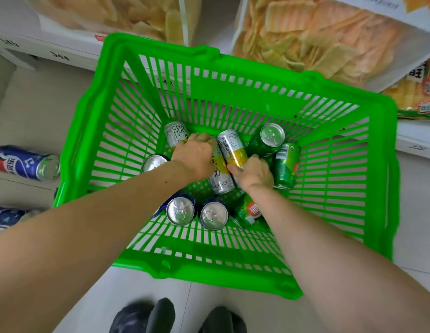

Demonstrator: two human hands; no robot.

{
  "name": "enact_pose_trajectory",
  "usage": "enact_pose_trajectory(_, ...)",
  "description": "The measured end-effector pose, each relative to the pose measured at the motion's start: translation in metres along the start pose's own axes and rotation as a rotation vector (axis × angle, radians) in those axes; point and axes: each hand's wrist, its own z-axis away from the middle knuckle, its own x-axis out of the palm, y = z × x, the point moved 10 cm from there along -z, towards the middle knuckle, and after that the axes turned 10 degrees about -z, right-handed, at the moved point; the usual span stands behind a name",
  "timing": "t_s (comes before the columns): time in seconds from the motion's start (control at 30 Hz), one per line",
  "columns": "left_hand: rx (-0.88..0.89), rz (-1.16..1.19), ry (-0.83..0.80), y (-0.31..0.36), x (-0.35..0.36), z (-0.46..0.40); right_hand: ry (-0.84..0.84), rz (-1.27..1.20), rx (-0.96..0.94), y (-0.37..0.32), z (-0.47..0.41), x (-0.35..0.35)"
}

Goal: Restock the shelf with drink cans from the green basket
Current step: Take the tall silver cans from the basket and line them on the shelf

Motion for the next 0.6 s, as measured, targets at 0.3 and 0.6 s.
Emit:
enact_pose_trajectory(0.3, -0.003, 0.019, -0.008, -0.005, -0.004, 0.006, -0.024, -0.08, -0.015, -0.005, 0.003, 0.002)
enact_pose_trajectory(0.6, -0.034, 0.074, -0.043, -0.004, -0.029, 0.046, -0.15, -0.169, -0.024, -0.011, 0.032, -0.02)
